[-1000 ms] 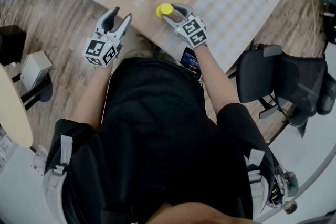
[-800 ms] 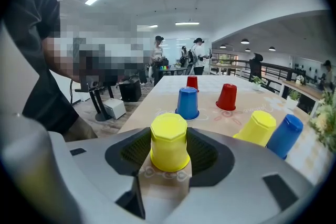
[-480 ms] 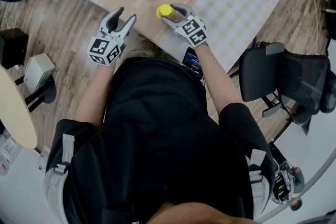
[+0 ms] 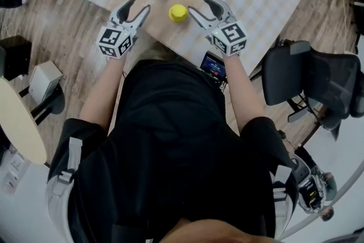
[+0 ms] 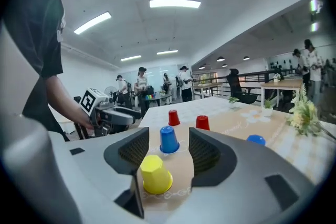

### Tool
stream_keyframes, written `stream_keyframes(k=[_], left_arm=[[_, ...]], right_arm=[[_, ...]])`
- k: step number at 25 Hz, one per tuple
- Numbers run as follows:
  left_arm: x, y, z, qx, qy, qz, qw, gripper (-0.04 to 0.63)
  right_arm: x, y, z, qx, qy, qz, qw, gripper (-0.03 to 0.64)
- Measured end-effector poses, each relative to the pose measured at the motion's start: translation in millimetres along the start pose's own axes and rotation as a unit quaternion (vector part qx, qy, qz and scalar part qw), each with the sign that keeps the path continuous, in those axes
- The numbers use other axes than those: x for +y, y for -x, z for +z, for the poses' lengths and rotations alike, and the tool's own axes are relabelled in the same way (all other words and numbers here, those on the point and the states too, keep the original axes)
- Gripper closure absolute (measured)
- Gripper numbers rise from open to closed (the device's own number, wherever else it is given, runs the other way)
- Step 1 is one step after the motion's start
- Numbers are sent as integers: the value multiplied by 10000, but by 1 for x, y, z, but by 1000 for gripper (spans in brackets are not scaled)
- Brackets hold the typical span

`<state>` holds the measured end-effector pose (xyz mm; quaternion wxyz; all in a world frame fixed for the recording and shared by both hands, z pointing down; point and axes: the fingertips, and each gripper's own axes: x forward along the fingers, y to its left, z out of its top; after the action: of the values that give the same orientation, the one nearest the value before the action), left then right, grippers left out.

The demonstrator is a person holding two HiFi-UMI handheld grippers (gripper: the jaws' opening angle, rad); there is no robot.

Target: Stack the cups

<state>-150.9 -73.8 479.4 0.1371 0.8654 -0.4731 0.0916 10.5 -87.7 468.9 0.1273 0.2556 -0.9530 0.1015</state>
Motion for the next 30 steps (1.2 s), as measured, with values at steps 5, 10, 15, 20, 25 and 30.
stream_keyframes(k=[5, 10, 15, 20, 25, 30], left_arm=[[14, -27, -1, 172, -123, -145, 9997, 360], [23, -58, -15, 474, -228, -310, 9981, 350], [27, -81, -36, 710, -120, -404, 9966, 331], [31, -100, -41, 766, -102, -466, 9959, 325], [30, -115, -43, 819, -191, -604, 9946, 328], [29, -110, -41, 765, -279, -561, 9951, 354]], right_arm=[[-20, 19, 17, -420, -212, -424, 9980, 390], [-30, 27, 27, -607, -239, -731, 9952, 437], [-41, 24, 23, -564, -267, -968, 9933, 437], [-49, 23, 19, -511, -357, -1112, 9918, 437], [-59, 22, 12, -503, -505, -1234, 9898, 437], [-65, 25, 9, -555, -595, -1355, 9874, 437]])
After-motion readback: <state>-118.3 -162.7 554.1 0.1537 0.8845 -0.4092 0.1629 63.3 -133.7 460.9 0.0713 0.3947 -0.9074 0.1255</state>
